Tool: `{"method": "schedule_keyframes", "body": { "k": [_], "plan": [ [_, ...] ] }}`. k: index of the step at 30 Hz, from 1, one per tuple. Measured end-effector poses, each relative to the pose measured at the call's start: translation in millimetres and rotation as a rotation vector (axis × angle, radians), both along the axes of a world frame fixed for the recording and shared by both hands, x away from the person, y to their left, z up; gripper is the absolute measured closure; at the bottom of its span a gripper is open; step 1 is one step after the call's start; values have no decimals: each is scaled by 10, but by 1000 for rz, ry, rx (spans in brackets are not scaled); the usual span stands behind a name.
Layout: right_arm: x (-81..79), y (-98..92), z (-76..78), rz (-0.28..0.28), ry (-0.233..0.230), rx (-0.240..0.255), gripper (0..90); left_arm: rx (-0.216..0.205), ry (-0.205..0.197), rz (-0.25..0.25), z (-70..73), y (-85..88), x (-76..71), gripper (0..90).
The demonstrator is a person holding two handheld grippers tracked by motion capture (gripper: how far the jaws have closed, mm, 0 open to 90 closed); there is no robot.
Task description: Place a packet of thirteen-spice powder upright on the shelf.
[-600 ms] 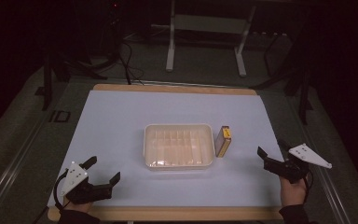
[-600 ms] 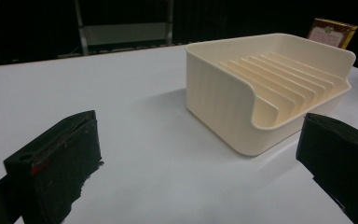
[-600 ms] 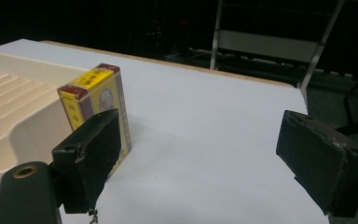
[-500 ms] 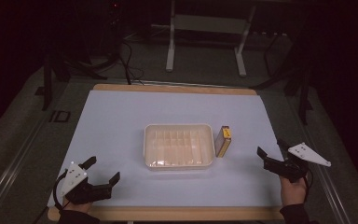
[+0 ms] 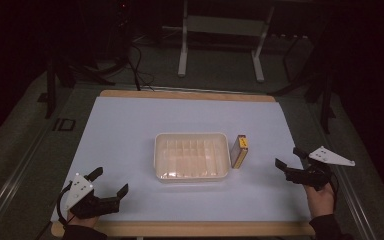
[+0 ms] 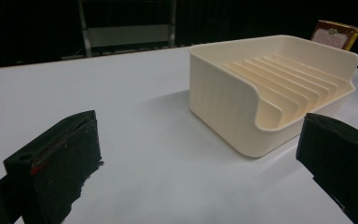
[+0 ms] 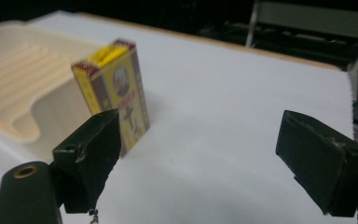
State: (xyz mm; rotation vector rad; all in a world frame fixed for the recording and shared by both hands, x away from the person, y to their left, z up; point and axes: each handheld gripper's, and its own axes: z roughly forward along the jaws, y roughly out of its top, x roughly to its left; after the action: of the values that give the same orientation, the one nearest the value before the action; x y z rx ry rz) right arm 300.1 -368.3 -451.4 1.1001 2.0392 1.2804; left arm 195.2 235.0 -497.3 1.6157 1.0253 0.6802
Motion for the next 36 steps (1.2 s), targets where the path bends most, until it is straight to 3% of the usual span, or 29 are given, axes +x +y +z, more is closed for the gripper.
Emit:
{"method": "schedule_keyframes", "body": {
  "k": [7,10,15,17,25,26,29,30,35,36],
  "plan": [
    [68,40,35,140,19,-33,141,7,0,2,-1,3,6,0],
    [100,59,49,227,33,-38,142,8,2,-2,-4,0,10,0],
    [123,129,35,443,84,-58,141,7,4,-5,-6,-2,7,0],
    [129,156,16,490,98,-48,141,9,3,-6,-6,-2,7,0],
    [116,268,31,665,135,-83,141,11,7,-9,-9,-3,11,0],
    [112,317,41,709,159,-123,141,10,7,-8,-9,-1,11,0],
    [112,354,49,736,175,-157,141,8,6,-8,-9,-2,12,0],
    [119,406,63,762,200,-207,141,10,9,-9,-10,0,11,0],
    [133,461,84,793,227,-262,142,12,11,-11,-11,1,13,0],
    [136,529,116,822,254,-328,141,10,10,-10,-11,1,13,0]
  ]
}}
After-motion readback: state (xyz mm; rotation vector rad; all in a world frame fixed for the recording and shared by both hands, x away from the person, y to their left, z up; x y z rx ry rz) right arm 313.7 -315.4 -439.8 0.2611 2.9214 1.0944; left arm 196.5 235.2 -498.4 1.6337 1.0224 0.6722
